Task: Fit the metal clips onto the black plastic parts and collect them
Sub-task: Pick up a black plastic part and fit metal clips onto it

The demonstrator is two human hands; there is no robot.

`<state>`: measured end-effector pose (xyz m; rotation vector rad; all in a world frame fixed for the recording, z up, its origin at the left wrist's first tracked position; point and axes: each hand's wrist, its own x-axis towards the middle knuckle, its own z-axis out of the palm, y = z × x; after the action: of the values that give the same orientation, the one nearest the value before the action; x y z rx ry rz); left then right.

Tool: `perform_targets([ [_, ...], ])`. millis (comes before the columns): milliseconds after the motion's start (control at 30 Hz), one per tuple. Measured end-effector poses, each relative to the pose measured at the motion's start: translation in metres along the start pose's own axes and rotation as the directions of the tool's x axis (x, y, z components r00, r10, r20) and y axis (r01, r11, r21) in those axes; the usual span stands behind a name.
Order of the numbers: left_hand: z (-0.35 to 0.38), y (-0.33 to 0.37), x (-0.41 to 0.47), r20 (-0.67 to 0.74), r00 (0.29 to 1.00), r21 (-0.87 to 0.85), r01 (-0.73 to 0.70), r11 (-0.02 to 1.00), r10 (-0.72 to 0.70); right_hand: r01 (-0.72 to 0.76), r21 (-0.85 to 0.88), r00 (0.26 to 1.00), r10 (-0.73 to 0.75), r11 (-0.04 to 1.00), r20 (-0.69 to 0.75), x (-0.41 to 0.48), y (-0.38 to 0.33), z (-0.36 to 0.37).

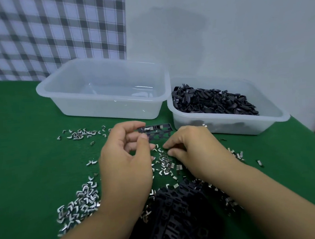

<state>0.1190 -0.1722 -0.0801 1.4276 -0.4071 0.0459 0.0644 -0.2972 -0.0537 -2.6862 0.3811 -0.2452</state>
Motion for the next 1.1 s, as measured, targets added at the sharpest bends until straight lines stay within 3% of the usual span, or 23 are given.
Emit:
perform_targets([
  [200, 0.001, 0.001, 0.001, 0.004, 1.000, 0.031, -0.001, 1.000, 0.001, 0.104, -0.094, 0.994, -0.105, 0.990, -0.009, 0.004, 0.000, 0.002],
  [300, 0.001, 0.003, -0.002, 0.017, 1.000, 0.029, 0.008, 1.000, -0.008, 0.159, -0.087, 0.976, -0.170, 0.983, -0.135, -0.006, 0.005, 0.002],
  [433, 0.001, 0.005, -0.004, 0.050, 0.999, 0.040, 0.011, 0.999, -0.013, 0.141, 0.038, 0.945, -0.123, 0.989, -0.302, -0.031, 0.016, -0.004],
  [600, 0.001, 0.006, -0.006, 0.090, 0.996, 0.041, 0.014, 0.999, -0.018, 0.202, 0.109, 0.846, -0.117, 0.973, -0.521, -0.046, 0.022, -0.007],
  [867, 0.004, 0.007, -0.009, 0.172, 0.985, 0.022, 0.023, 0.999, -0.026, 0.294, 0.051, 0.743, -0.195, 0.955, -0.640, -0.048, 0.021, -0.006],
  [1100, 0.007, 0.007, -0.013, 0.257, 0.966, -0.014, 0.034, 0.999, -0.029, 0.292, 0.073, 0.728, -0.172, 0.954, -0.664, -0.048, 0.018, -0.003],
])
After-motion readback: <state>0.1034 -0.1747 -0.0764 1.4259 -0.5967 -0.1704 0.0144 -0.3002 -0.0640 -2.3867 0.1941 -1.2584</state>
